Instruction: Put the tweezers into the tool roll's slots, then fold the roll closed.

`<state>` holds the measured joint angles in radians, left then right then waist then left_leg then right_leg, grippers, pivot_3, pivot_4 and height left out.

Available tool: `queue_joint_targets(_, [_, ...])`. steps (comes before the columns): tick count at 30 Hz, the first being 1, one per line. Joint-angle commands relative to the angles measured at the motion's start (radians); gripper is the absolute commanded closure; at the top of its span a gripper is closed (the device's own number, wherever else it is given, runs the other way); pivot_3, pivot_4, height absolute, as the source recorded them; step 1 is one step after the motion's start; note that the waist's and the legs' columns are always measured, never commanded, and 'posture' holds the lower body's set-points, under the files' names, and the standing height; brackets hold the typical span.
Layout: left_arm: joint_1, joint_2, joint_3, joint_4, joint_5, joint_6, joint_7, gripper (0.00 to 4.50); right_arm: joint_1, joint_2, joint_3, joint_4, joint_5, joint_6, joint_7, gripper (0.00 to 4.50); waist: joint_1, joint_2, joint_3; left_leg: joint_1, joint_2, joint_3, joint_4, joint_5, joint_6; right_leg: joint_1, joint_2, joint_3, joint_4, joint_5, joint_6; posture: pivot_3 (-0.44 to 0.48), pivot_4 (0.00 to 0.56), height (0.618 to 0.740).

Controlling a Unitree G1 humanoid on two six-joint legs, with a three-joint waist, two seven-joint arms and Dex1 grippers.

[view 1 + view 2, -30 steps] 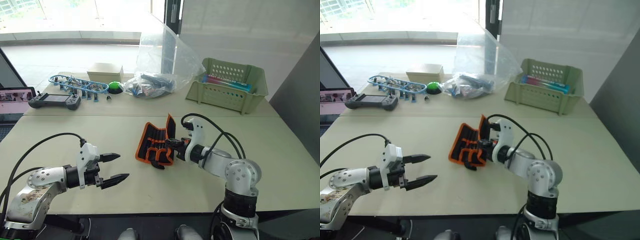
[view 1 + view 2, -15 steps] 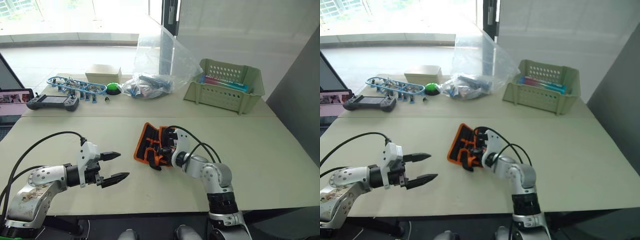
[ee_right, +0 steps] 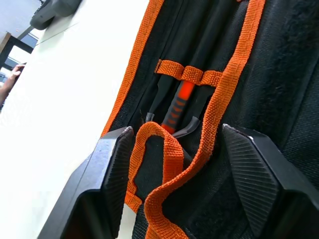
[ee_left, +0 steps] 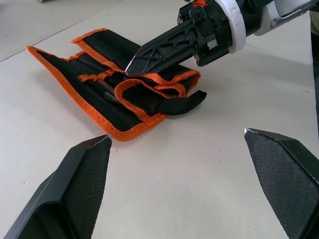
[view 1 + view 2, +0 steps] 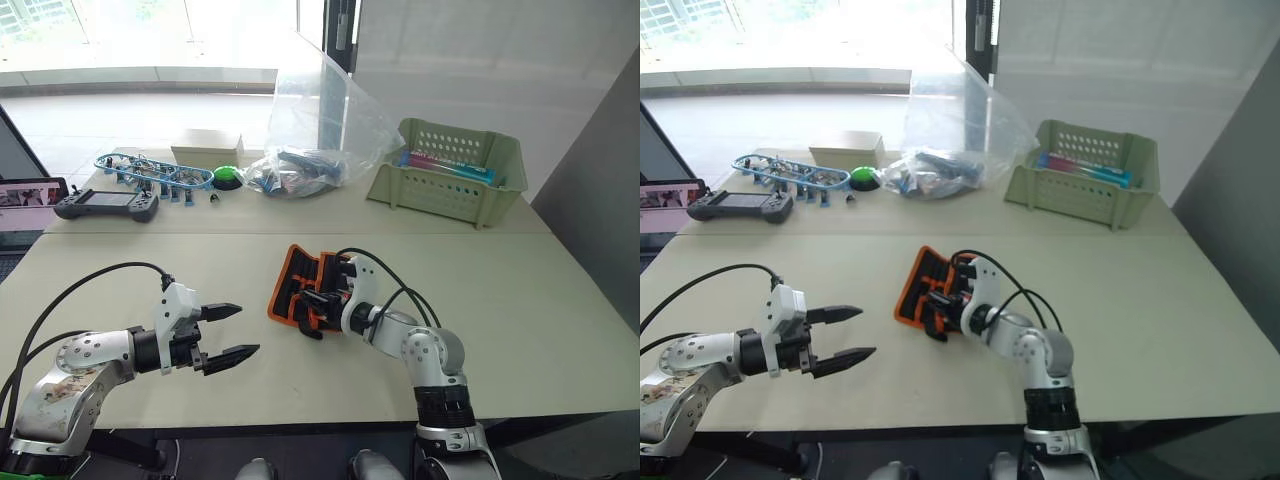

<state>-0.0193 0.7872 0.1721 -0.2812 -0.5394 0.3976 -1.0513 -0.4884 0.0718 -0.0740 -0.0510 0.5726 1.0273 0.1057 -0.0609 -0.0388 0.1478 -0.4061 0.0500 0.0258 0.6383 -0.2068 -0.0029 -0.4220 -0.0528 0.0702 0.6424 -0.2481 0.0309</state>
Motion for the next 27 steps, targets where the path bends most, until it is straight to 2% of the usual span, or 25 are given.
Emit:
queue_joint_targets(1, [-0.006,-0.001,-0.001,-0.026,-0.012,0.002,-0.003,0.0,0.005,-0.039,-0.026,-0.032,0.018,0.02,0.025,1.6,0.001,0.0,0.0,0.0,0.0,0.0,0.0,0.0,0.0,0.0,0.0,0.0,0.0,0.0,0.0,0.0,0.15,0.74])
queue_joint_targets(7, [-0.012,-0.001,-0.003,-0.022,-0.012,0.003,-0.004,0.0,0.012,-0.077,-0.054,-0.011,0.027,-0.046,0.081,1.6,0.002,0.0,0.0,-0.002,0.0,0.0,0.0,0.0,0.0,-0.001,0.0,0.0,-0.001,0.0,0.0,0.0,0.15,0.74])
queue_joint_targets(10, [-0.012,0.0,-0.003,-0.022,-0.012,0.004,-0.004,0.0,0.005,-0.088,-0.071,0.0,0.038,-0.091,0.113,2.43,0.002,0.0,0.0,-0.002,0.0,0.0,0.0,0.0,0.0,-0.001,0.0,0.0,-0.001,0.0,0.0,0.0,0.15,0.74])
queue_joint_targets(16, [-0.012,0.002,-0.004,-0.022,-0.012,0.004,-0.006,0.0,0.01,-0.122,-0.056,0.028,0.01,-0.161,0.157,4.47,-0.007,0.0,0.0,-0.002,0.001,0.0,0.0,0.0,0.0,-0.002,0.001,0.0,-0.001,0.0,0.0,0.0,0.15,0.74])
queue_joint_targets(23, [-0.022,0.0,-0.006,-0.015,-0.012,0.006,-0.005,0.0,0.093,-0.23,0.147,0.091,-0.16,-0.323,0.292,4.47,-0.006,0.0,0.0,-0.001,0.0,0.0,0.0,0.0,0.0,0.0,0.0,0.0,-0.001,0.0,0.001,0.0,0.15,0.74])
queue_joint_targets(27, [-0.036,-0.004,-0.012,-0.006,-0.009,0.007,0.001,0.0,0.097,-0.27,0.233,0.158,-0.282,-0.375,0.285,4.47,-0.009,0.0,0.0,0.001,0.0,0.001,0.0,0.0,0.0,0.0,0.001,0.0,-0.001,-0.001,0.0,0.0,0.15,0.74])
